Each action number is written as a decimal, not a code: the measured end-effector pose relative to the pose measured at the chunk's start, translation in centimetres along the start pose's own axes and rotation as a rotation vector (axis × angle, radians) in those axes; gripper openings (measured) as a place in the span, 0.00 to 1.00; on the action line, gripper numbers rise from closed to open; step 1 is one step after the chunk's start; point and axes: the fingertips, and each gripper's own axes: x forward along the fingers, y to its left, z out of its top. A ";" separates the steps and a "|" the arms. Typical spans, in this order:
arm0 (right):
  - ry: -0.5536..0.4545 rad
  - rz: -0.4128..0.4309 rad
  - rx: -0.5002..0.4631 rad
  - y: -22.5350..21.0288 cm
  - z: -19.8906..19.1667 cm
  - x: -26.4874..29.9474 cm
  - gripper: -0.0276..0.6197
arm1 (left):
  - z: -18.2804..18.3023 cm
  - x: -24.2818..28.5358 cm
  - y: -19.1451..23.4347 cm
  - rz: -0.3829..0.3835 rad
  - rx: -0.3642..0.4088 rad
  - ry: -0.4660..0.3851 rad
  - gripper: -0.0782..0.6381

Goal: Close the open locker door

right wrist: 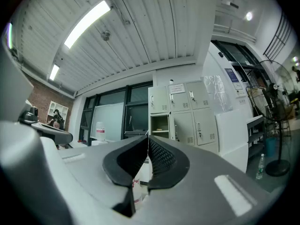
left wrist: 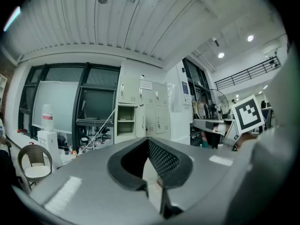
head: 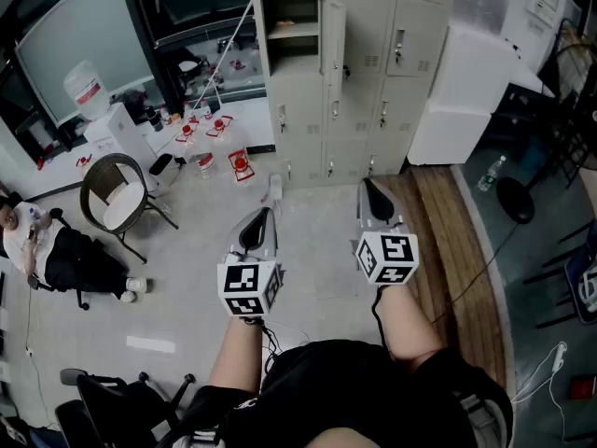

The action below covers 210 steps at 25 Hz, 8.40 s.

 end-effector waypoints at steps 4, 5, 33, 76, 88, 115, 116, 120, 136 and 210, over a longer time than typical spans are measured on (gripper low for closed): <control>-0.013 0.003 0.010 0.5 0.0 0.2 0.06 | 0.0 0.4 0.3 -0.013 0.005 -0.003 0.11; -0.013 0.001 0.008 0.5 0.0 0.3 0.06 | -0.1 0.5 0.4 -0.016 0.006 -0.004 0.11; -0.033 -0.018 0.022 -5.5 -2.1 13.8 0.06 | -0.4 14.1 5.2 0.002 0.051 0.007 0.11; 0.017 0.114 0.042 -19.4 -2.8 46.1 0.20 | 2.2 50.7 11.0 -0.074 0.031 0.046 0.11; 0.123 0.103 0.041 -21.7 -4.1 52.8 0.32 | 2.0 50.8 13.5 -0.044 0.033 0.048 0.11; 0.155 0.103 -0.028 -16.8 -4.9 57.4 0.20 | 1.1 48.9 18.6 0.051 0.013 0.056 0.11; 0.156 0.100 -0.027 -16.4 -4.9 57.5 0.20 | 1.1 48.7 18.9 0.055 0.011 0.057 0.11; 0.163 0.085 -0.021 -15.1 -5.0 58.1 0.20 | 0.9 48.1 20.0 0.067 0.005 0.057 0.11; 0.174 0.053 -0.021 -9.5 -5.5 61.1 0.19 | 0.6 45.7 25.5 0.110 0.000 0.046 0.11; 0.170 -0.072 -0.009 0.3 -8.2 86.3 0.07 | 0.5 51.5 44.6 0.318 0.019 0.040 0.11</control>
